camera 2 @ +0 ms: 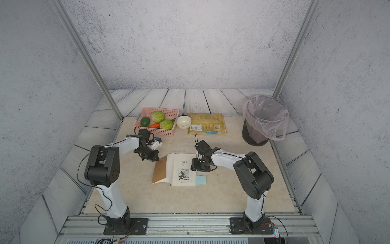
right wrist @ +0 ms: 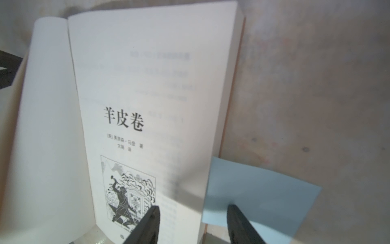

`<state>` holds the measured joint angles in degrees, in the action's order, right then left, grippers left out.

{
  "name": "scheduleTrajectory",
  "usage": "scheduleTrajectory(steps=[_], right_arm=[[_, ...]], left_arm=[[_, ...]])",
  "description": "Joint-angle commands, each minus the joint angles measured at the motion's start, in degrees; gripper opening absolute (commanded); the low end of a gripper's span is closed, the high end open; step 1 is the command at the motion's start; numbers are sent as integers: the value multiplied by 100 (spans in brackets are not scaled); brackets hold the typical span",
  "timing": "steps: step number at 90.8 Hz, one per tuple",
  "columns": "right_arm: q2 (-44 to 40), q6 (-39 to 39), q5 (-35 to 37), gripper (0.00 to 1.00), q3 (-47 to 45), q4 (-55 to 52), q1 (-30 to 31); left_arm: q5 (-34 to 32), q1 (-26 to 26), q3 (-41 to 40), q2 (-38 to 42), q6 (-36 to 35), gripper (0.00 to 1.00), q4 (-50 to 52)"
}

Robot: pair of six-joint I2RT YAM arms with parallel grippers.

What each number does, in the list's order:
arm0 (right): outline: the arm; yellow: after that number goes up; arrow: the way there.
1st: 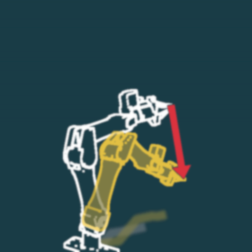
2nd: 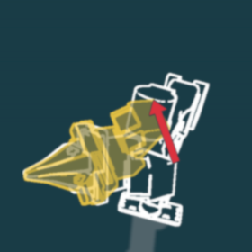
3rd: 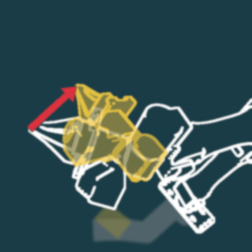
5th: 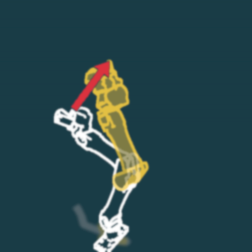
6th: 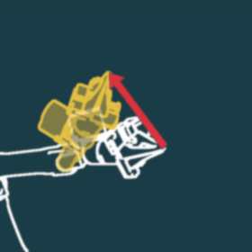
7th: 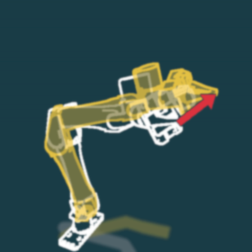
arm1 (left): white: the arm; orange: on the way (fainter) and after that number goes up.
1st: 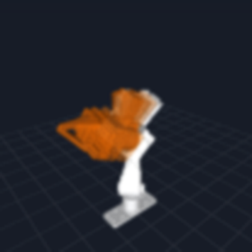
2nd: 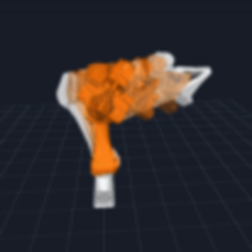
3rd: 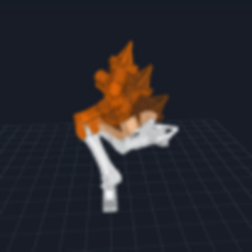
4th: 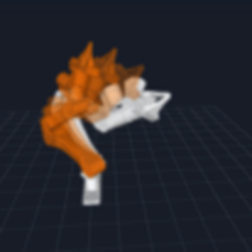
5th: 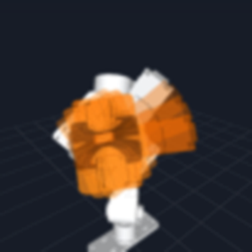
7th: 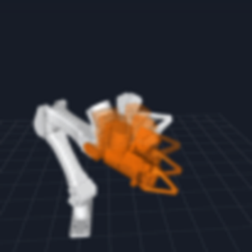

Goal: Peel off the used sticky note
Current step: Turn the page of the book at the center of the board.

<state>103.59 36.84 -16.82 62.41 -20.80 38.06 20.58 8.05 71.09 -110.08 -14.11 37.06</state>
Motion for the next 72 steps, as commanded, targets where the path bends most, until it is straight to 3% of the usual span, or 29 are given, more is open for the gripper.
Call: scheduleTrajectory(steps=[1, 72], right_arm=[[-57, -82, 105, 56, 112, -152, -2], [45, 68, -404, 56, 282, 134, 10]], left_arm=[[-28, 12, -51, -92, -31, 5, 72], [-28, 8, -40, -102, -31, 5, 82]])
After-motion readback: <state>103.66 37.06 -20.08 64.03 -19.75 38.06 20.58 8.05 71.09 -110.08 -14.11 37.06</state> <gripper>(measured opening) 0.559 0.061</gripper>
